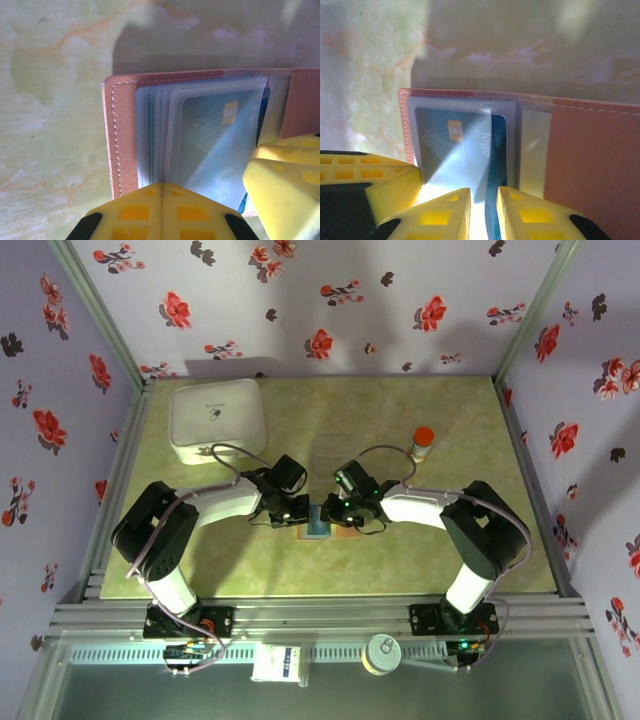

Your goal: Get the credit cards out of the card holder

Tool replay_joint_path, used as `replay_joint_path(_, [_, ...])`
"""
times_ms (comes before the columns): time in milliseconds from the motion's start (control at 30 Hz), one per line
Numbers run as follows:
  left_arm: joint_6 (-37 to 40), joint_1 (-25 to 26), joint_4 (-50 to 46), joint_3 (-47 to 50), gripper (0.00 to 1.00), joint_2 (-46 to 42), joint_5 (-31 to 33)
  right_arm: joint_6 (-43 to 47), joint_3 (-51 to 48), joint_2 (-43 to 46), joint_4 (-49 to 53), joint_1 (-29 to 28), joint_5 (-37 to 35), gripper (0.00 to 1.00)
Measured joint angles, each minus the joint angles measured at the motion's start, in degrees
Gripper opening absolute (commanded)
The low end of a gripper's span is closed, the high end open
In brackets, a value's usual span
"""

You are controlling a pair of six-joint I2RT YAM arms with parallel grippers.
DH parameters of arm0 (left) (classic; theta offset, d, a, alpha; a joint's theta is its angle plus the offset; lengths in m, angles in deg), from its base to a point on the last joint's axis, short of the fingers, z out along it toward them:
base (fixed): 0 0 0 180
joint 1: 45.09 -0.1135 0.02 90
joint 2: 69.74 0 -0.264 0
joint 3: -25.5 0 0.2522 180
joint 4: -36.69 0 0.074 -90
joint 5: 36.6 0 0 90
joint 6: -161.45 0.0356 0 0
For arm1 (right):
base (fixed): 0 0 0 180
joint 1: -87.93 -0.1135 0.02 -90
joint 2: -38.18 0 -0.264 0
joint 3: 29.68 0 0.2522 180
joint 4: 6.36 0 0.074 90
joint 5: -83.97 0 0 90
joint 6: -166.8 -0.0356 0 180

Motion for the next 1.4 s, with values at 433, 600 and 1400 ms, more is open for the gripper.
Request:
replay_joint_path(433, [0.33,0.00,-1.29,-0.39,0.00,-0.02,0.83,0.26,0.00,3.17,5.01,0.00,-2.67,0.27])
replay_joint_path(600, [0.37,0.00,-1.88,-0.70,0.00,-0.17,0.87,0.44,-0.02,5.42,5.29,0.07,-2.86,0.31])
replay_joint_path(1400, [1.53,1.40,-4.35,-7.45,0.00,5.25,-1.53,-0.66,-5.97,4.35,-2.01,4.63,1.29,0.31])
